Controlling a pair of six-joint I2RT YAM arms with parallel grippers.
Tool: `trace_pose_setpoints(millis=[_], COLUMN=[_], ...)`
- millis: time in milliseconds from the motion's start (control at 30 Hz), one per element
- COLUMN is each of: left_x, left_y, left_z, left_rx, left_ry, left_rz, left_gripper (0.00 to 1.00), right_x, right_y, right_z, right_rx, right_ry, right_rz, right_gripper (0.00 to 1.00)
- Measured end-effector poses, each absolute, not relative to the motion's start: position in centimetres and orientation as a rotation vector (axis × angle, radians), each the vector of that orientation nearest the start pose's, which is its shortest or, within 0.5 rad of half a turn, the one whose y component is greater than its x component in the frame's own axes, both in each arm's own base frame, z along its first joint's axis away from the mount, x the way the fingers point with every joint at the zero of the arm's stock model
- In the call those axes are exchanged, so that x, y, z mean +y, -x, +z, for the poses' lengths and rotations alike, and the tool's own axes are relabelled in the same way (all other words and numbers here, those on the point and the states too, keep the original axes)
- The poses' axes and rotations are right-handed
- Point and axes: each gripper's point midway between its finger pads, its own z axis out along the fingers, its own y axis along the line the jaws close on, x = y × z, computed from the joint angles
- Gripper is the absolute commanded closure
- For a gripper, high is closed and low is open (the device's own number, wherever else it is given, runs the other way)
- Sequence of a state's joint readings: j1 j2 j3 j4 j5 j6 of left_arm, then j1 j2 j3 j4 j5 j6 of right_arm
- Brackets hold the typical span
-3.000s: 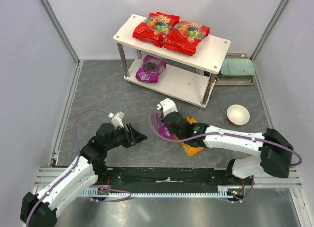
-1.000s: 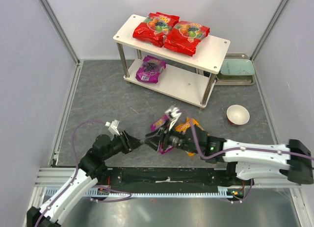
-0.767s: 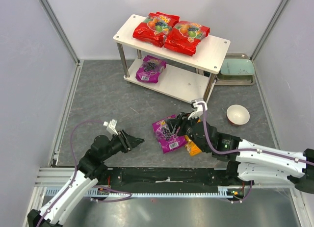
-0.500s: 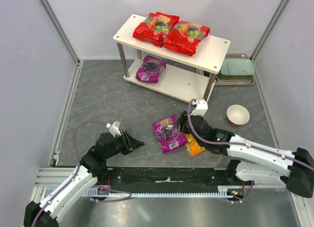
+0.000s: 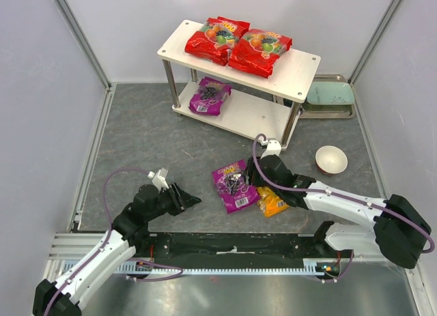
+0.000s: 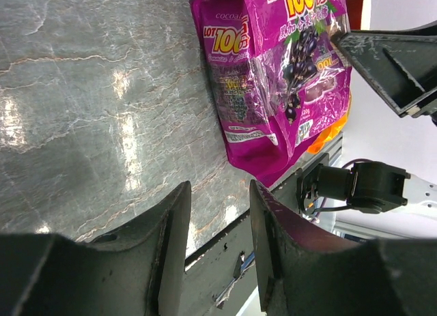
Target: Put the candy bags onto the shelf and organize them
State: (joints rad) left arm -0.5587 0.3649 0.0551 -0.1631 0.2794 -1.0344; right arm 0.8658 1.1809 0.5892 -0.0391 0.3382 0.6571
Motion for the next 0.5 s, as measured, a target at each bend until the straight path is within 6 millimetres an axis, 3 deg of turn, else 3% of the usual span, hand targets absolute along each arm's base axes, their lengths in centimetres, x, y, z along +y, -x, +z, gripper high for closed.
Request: trace_pose_setpoints(millis=[67,167,200,367,500], left_x=[-18.8,-18.8,-18.8,-18.8,-18.9], left_y=[-14.5,-14.5,-14.5,-14.5,-14.5], left_z=[6.5,6.6,6.6,6.6,6.6], left_rx=[2.250,2.249,2.249,2.247,2.247], left_ry=[0.344,0.344,0.344,0.342,0.342], left_rz=[-1.216,-1.217,-1.217,-1.219,-1.219], left_gripper=[0.54,0.54,0.54,0.54,0.54], right_x=[24.0,24.7,24.9,25.6,25.2], right_y=[-24.2,-23.9,-23.9,-23.8,-23.5], right_z=[9.2,8.6,8.5,9.0,10.7], right_rx=[2.218,2.239,2.240,2.233,2.212], right_ry=[0.055,0.085,0.093,0.111,0.163], right_rz=[0.536,0.578,0.587,0.638,0.625], right_gripper=[0.47,0.80,1.00,1.00,1.00])
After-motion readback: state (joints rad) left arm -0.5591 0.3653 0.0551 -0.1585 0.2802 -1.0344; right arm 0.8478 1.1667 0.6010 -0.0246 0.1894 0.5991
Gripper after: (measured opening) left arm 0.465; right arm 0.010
